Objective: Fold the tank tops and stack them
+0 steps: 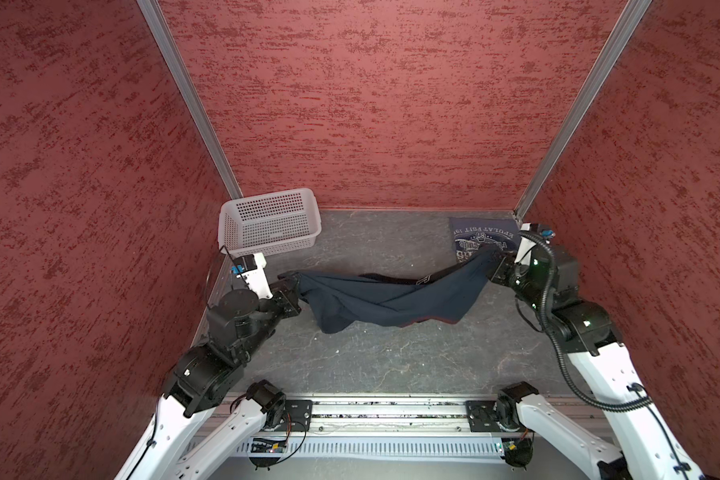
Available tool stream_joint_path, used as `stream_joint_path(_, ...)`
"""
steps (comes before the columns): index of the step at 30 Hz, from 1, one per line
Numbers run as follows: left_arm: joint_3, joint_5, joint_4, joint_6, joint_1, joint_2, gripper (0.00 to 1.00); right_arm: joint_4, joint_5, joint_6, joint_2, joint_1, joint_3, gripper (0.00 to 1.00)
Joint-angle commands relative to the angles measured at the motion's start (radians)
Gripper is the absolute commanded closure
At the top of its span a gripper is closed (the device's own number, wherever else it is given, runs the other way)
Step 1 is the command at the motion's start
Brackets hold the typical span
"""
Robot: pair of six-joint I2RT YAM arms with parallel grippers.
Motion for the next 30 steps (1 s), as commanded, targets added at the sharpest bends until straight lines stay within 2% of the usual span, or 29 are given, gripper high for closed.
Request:
stream_joint_path(1,-0.024,-0.026,-0.044,0.053,0.107,0.108,0.95,-0.029,0.024,-0.041,0.145,-0.004,0.017,1.00)
stream_joint_path(3,-0.036,0.065,-0.052,0.027,0.220,0.204,0.93,0.040,0.005,-0.044,0.252,-0.008,0.025,1.00)
stream_joint_path(5,-0.054,0.209,-0.037,0.009,0.333,0.319,0.91,0.093,-0.029,-0.050,0.404,-0.014,0.060,1.00)
stream_joint_path(8,-0.069,0.330,-0.006,0.004,0.412,0.478,0.91,0.149,-0.073,-0.066,0.639,-0.019,0.156,0.98)
stream_joint_path(9,-0.064,0.338,-0.005,0.006,0.420,0.518,0.91,0.148,-0.068,-0.070,0.703,-0.020,0.196,0.89)
stream_joint_path(10,-0.061,0.346,0.003,0.009,0.427,0.551,0.91,0.136,-0.049,-0.075,0.771,-0.022,0.244,0.70)
stream_joint_path(11,-0.061,0.351,0.009,0.010,0.430,0.569,0.92,0.111,-0.025,-0.078,0.819,-0.023,0.285,0.58)
stream_joint_path(13,-0.065,0.356,0.019,0.010,0.434,0.578,0.92,0.061,-0.001,-0.084,0.860,-0.022,0.323,0.47)
stream_joint_path(15,-0.076,0.351,0.025,0.010,0.436,0.558,0.92,0.091,-0.020,-0.085,0.793,-0.018,0.242,0.42)
stream_joint_path(18,-0.106,0.349,0.037,0.013,0.436,0.521,0.92,0.131,-0.059,-0.068,0.607,0.002,0.048,0.38)
stream_joint_path(22,-0.147,0.352,0.054,0.004,0.439,0.495,0.92,0.120,-0.090,-0.002,0.380,0.078,-0.211,0.36)
stream_joint_path(26,-0.174,0.352,0.062,-0.003,0.446,0.474,0.92,0.096,-0.062,0.121,0.273,0.180,-0.393,0.31)
stream_joint_path(30,-0.183,0.351,0.056,-0.004,0.454,0.451,0.92,0.060,-0.013,0.255,0.275,0.233,-0.491,0.31)
